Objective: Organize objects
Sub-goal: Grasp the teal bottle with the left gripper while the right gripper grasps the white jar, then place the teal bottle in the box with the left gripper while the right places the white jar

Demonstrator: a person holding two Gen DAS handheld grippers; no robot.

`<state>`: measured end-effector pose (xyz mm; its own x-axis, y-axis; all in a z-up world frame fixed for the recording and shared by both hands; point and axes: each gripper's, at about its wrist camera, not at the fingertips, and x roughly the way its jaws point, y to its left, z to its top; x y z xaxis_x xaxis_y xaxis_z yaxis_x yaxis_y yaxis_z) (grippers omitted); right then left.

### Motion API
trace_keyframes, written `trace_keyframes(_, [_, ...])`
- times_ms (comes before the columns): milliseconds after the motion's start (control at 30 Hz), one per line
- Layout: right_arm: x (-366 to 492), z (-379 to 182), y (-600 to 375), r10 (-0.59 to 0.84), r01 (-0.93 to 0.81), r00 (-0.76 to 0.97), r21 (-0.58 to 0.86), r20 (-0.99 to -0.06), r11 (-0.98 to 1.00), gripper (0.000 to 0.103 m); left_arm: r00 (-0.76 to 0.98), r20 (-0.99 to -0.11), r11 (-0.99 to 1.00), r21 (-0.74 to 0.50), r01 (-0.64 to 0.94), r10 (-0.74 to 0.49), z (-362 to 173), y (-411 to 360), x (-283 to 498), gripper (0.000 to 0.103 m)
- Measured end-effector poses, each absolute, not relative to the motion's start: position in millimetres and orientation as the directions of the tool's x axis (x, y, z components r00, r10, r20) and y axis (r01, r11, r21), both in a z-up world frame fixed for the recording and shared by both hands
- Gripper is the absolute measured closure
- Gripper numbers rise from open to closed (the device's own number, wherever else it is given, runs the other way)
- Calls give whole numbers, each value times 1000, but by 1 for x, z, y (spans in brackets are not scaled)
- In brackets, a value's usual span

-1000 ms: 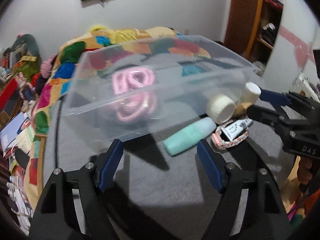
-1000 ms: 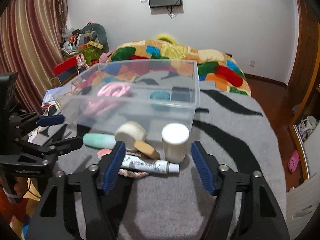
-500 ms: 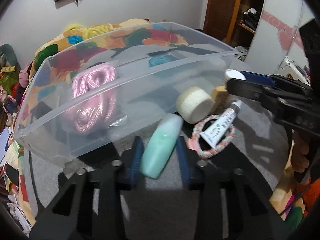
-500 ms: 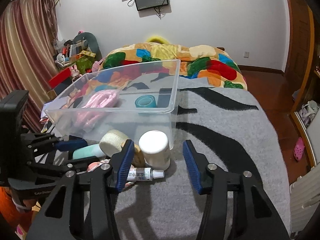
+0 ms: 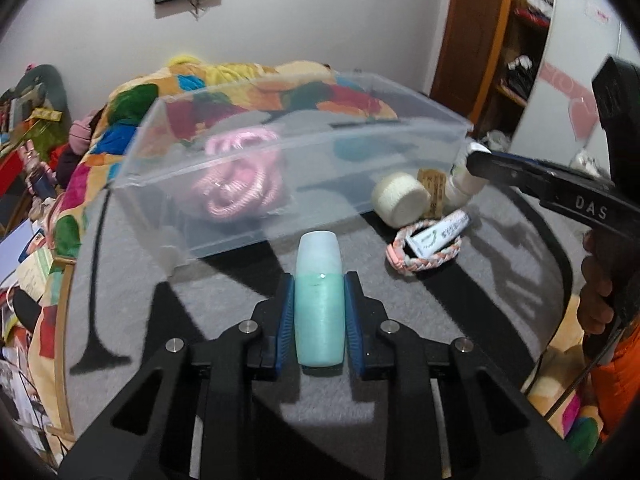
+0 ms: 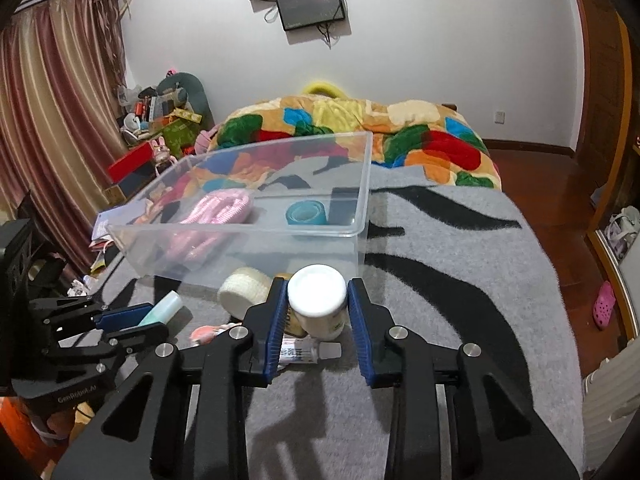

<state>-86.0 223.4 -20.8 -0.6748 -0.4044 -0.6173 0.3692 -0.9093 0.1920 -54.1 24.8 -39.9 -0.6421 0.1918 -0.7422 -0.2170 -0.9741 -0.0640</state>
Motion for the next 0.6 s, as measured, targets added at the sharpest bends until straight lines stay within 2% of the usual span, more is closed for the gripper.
trace_keyframes(333, [-68,23,223,-454,415,-722,200,-522,-888,75,-749,-628,-976,-92,-198,211,10,11,-41,79])
trace_keyframes(600, [-84,45,197,-474,444,-743,182,-473,-878,75,-789,-588,-984,-88,-158,179,30,-1,-68,79])
